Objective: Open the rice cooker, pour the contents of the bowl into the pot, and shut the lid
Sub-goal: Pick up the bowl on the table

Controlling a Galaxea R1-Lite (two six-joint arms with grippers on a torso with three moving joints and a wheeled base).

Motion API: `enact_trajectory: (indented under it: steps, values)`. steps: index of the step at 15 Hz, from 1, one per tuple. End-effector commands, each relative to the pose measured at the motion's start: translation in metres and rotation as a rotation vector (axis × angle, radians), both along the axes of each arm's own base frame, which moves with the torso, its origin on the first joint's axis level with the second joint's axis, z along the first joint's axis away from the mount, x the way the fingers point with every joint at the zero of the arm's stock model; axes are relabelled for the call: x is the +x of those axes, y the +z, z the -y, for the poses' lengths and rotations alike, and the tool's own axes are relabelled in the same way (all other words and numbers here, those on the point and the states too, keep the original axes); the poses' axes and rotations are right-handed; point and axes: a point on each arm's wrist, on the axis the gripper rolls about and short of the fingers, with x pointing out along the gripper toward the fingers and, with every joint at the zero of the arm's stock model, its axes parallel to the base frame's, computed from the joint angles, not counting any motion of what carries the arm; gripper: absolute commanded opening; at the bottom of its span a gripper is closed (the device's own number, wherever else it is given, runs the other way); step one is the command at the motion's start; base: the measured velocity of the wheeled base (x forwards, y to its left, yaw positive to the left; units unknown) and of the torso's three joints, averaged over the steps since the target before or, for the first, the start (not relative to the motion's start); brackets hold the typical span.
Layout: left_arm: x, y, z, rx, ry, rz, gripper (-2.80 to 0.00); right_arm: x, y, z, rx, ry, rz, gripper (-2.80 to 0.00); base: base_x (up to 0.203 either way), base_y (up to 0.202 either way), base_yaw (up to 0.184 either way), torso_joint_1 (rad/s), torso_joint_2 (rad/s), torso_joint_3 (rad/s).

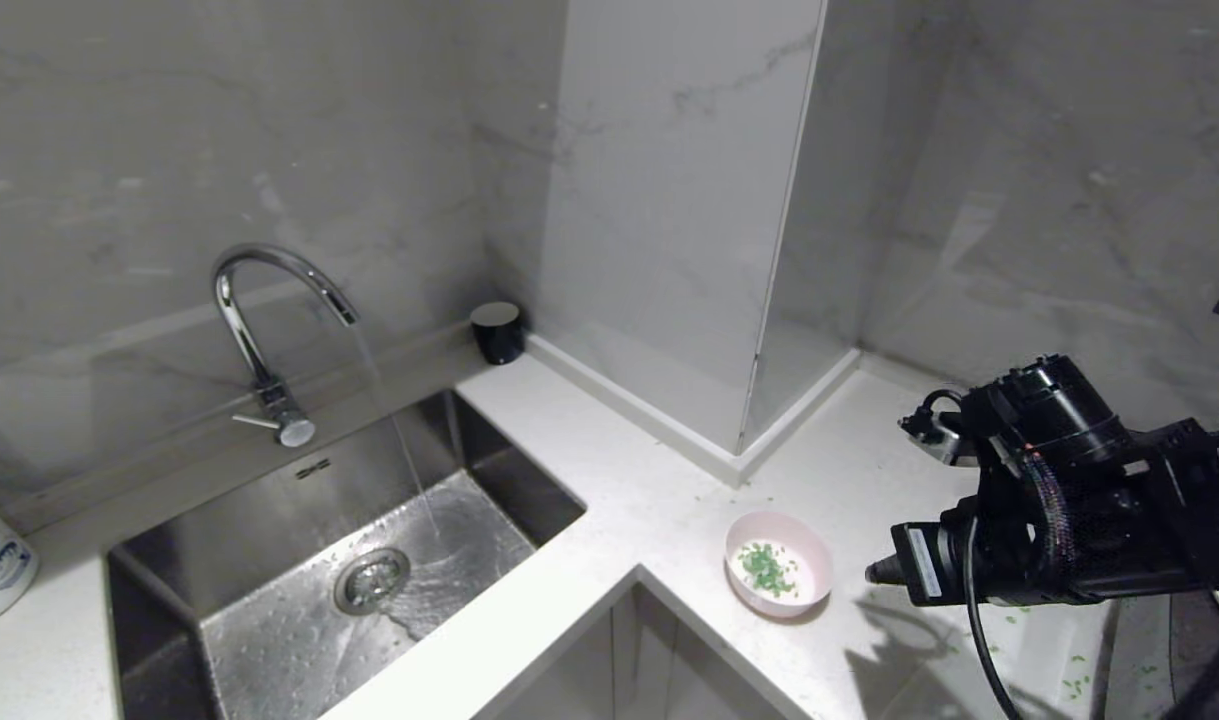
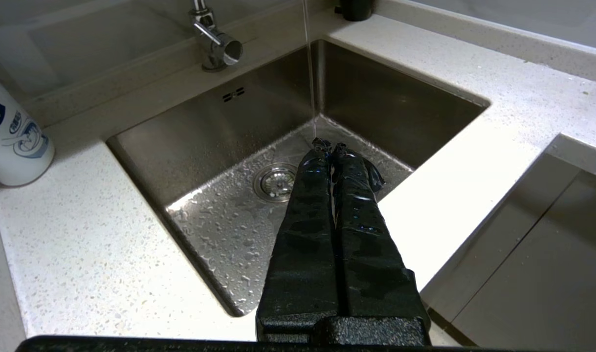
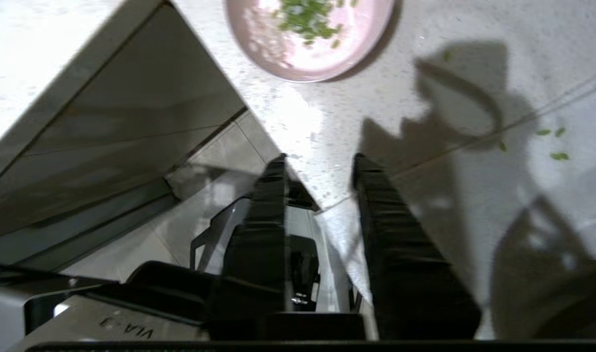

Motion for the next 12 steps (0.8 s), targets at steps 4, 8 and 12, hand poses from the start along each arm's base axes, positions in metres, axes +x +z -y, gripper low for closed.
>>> enact_trajectory:
  steps: [4,8,12]
  values:
    - [0.0,0.0,0.0,0.0,0.001,0.001,-2.8,0.031,-0.049,-0.001,-0.032,-0.038,-0.097,0.0,0.0,0.0,0.0,0.0,0.0,0.0]
    - [0.0,0.0,0.0,-0.003,0.002,0.002,-2.8,0.055,-0.086,-0.009,-0.033,-0.045,-0.077,0.0,0.0,0.0,0.0,0.0,0.0,0.0]
    - [0.0,0.0,0.0,-0.01,0.004,0.002,-2.8,0.071,-0.102,0.0,-0.035,-0.082,-0.066,0.0,0.0,0.0,0.0,0.0,0.0,0.0]
